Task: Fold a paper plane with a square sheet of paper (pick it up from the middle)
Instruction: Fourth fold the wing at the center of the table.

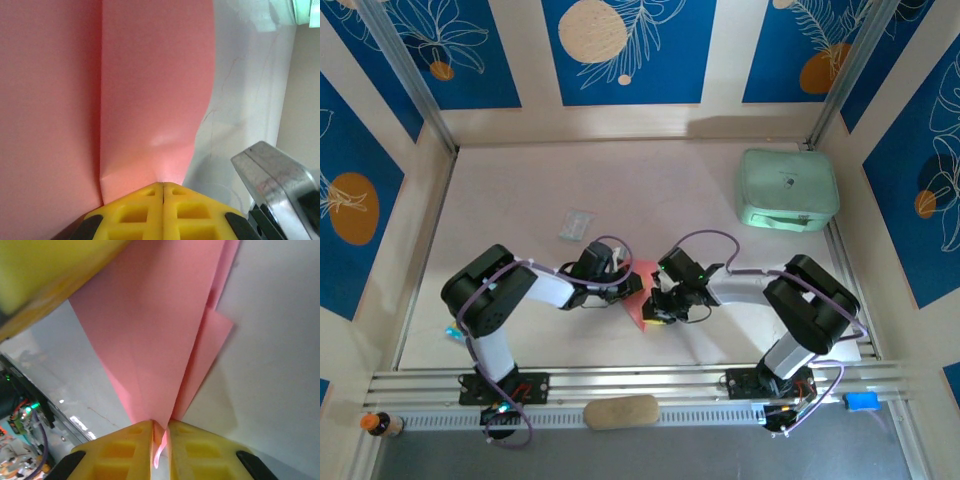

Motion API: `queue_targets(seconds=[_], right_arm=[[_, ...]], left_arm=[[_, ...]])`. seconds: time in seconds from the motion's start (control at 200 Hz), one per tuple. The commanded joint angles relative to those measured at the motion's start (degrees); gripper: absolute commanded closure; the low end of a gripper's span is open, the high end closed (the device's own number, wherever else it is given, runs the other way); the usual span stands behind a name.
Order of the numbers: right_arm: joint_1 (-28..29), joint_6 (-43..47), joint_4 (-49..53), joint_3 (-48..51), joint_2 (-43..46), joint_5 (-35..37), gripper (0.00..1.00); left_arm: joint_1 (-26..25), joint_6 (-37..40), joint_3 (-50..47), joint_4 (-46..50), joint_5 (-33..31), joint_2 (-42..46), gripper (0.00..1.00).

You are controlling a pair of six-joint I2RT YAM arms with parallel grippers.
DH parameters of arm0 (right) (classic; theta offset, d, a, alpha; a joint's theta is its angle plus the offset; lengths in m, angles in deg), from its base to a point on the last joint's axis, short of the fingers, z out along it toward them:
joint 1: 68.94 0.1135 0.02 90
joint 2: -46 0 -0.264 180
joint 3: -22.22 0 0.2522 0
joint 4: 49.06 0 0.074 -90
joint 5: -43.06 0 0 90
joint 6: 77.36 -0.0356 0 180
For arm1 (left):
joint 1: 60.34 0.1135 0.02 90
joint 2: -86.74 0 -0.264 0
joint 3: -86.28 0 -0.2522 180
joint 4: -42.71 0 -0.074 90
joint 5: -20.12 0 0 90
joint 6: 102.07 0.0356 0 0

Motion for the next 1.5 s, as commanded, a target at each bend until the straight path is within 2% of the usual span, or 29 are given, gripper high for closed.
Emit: queue_targets(seconds=[0.0, 0.085, 0.175, 0.275, 0.36, 0.495, 1.075, 1.495], right_arm=[[-0.49, 1.27, 8.58, 0.57, 4.1, 1.35, 0.8], [-3.68, 1.21, 6.68, 1.25, 8.37, 0.85, 0.76], [-6.49, 0.7, 1.72, 2.31, 11.4, -2.76, 0.74], [-7.27, -0.44, -3.73, 2.08, 10.75, -7.98, 0.83], [-6.66, -2.67, -7.78, 1.85, 8.38, -9.72, 0.91], [-5.34, -5.24, -13.59, 1.41, 4.48, -10.41, 0.95], [-3.74, -6.86, -19.6, 1.96, -6.44, -11.86, 0.98], [-1.9, -7.82, -20.15, 6.84, -6.21, -11.17, 0.99]], left_arm=[[-0.25, 1.09, -2.83, 6.92, -4.4, -0.93, 0.99], [-0.25, 0.63, -3.89, 6.42, -6.28, 0.06, 1.0], [-0.49, 0.03, -4.75, 6.6, -8.26, 1.21, 1.0], [-1.13, -0.93, -5.46, 7.01, -10.94, 2.34, 1.0], [-1.94, -2.25, -6.33, 6.79, -13.25, 2.97, 1.0], [-3.4, -3.74, -6.56, 6.16, -15.33, 2.85, 1.0], [-3.9, -4.78, -7.51, 5.33, -16.05, 3.6, 1.0], [-3.88, -5.01, -7.89, 4.72, -16.24, 3.29, 1.0]])
